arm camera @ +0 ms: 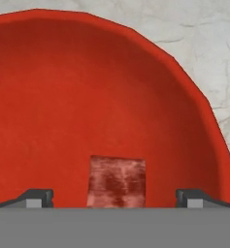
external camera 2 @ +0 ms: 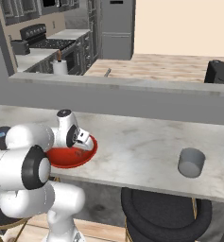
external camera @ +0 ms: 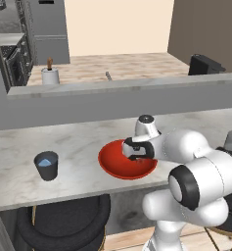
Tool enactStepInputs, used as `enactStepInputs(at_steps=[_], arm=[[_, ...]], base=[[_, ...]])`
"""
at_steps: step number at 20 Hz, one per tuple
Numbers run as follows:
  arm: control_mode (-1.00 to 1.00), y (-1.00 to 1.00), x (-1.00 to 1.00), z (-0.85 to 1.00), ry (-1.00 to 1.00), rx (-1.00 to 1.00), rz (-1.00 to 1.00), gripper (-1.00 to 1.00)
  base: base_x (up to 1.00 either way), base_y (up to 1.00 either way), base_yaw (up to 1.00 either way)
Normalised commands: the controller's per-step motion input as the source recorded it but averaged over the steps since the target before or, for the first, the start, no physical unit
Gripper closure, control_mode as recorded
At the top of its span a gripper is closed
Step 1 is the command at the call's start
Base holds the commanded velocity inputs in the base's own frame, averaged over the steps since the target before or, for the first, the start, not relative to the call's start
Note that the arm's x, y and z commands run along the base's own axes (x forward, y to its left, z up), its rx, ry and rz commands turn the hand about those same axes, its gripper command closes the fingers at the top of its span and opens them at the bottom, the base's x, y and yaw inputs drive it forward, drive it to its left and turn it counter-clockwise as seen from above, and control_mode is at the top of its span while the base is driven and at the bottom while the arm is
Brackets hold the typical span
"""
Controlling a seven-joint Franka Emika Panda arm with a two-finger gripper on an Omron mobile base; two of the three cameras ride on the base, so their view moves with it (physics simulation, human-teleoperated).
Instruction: There are four ice cubes in the ice bowl. Place two ice cubes in each glass of water.
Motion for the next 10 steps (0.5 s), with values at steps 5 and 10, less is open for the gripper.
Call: enactStepInputs(at_steps=[5, 10], arm=[[-1.00, 0.00, 0.01, -0.12, 0.00, 0.00, -0.01, -1.00], [-1.00, 0.00, 0.00, -0.20, 0.01, -0.02, -0.04, -1.00]], base=[[0.00, 0.00, 0.00], [0.00, 0.00, 0.00]])
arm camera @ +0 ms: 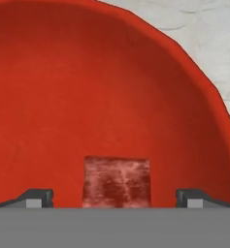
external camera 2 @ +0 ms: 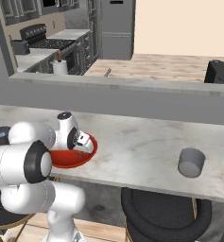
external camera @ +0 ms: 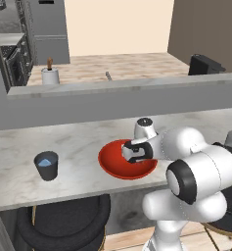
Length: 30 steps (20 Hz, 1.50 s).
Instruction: There are four ice cubes in the ice bowl. Place two ice cubes in each glass of water.
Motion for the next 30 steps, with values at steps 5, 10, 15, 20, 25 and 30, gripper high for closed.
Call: enactStepInputs(at_steps=[5, 10, 15, 20, 25, 30], arm=[[-1.00, 0.00, 0.00, -0.24, 0.00, -0.03, -0.05, -1.00], [-1.00, 0.00, 0.01, -0.26, 0.00, -0.02, -0.04, -1.00], [-1.00, 0.00, 0.01, -0.19, 0.00, 0.00, -0.03, 1.00], [-1.00, -0.10, -0.09, -0.19, 0.00, 0.00, -0.04, 1.00], [-1.00, -0.21, -0.34, -0.22, 0.00, 0.00, -0.05, 1.00], [-1.00, -0.17, -0.35, -0.08, 0.00, 0.00, -0.06, 1.00]], base=[[0.00, 0.00, 0.00], [0.00, 0.00, 0.00], [0.00, 0.00, 0.00], [0.00, 0.00, 0.00], [0.00, 0.00, 0.00], [0.00, 0.00, 0.00]])
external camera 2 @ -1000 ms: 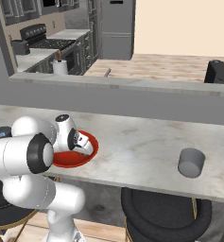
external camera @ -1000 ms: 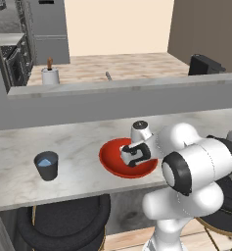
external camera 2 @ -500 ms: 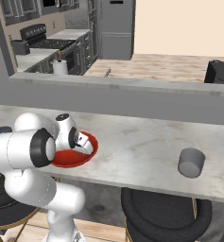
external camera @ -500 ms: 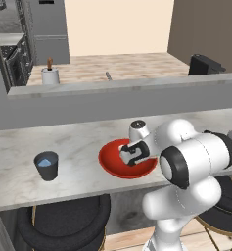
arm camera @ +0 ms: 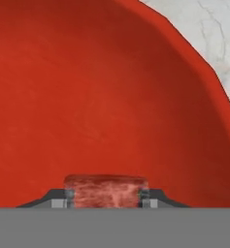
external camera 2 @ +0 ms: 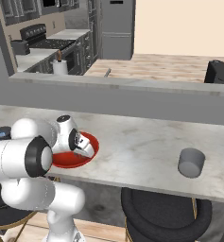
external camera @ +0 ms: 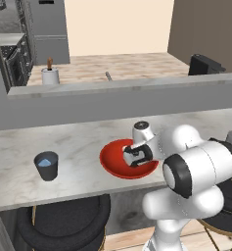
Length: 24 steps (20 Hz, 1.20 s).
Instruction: There are four ice cubes in the ice bowl. Place two ice cubes in each glass of water.
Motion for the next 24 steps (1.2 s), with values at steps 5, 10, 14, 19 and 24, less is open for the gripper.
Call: enactStepInputs(at_steps=[5, 10, 14, 19, 24], arm=[[-1.00, -0.08, -0.42, 0.86, -0.07, 0.12, -0.09, 1.00], [-1.00, 0.22, -0.07, 1.00, -0.01, 0.07, -0.07, 1.00], [-1.00, -0.31, -0.32, 0.93, 0.00, 0.00, -0.33, 1.00], [-1.00, -0.82, -0.07, 0.54, 0.00, 0.00, -0.51, 1.00], [-1.00, -1.00, 0.00, 0.36, 0.00, 0.07, -0.34, 1.00]], base=[[0.00, 0.00, 0.00], [0.00, 0.00, 0.00], [0.00, 0.00, 0.00], [0.00, 0.00, 0.00], [0.00, 0.00, 0.00]])
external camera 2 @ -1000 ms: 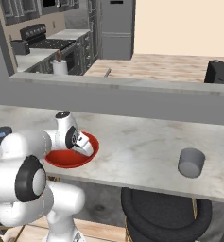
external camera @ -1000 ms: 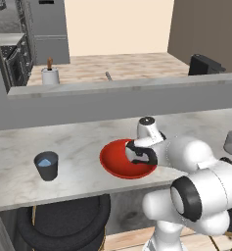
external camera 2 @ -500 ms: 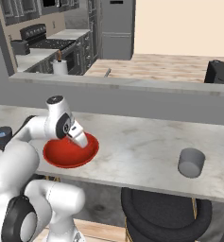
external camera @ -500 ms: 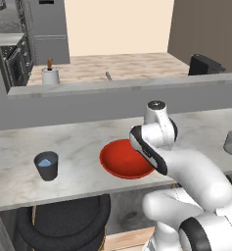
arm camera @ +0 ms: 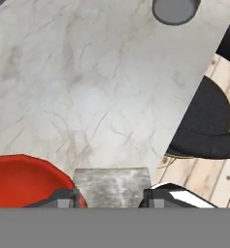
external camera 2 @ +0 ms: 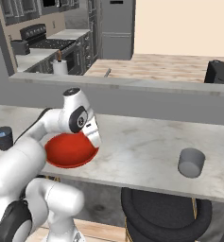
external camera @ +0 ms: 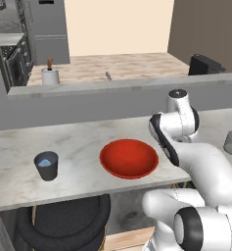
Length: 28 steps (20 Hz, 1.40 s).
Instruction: There are four ice cubes in the ice bowl. Place two ice cubes in each glass of water.
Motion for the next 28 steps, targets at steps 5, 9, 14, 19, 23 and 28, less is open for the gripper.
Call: enactStepInputs(at_steps=[5, 9, 14, 19, 23, 28], arm=[[-1.00, -1.00, 0.00, 0.27, -0.01, 0.07, -0.29, 1.00], [-1.00, -1.00, 0.00, 0.27, -0.03, 0.10, -0.29, 1.00], [-1.00, -1.00, 0.00, 0.32, 0.00, 0.12, -0.25, 1.00], [-1.00, -1.00, 0.00, 0.22, 0.00, 0.10, -0.10, 1.00], [-1.00, -1.00, 0.00, 0.13, 0.00, 0.04, -0.02, 1.00], [-1.00, -1.00, 0.00, 0.03, 0.00, 0.00, -0.01, 1.00]], base=[[0.00, 0.00, 0.00], [0.00, 0.00, 0.00], [0.00, 0.00, 0.00], [0.00, 0.00, 0.00], [0.00, 0.00, 0.00], [0.00, 0.00, 0.00]])
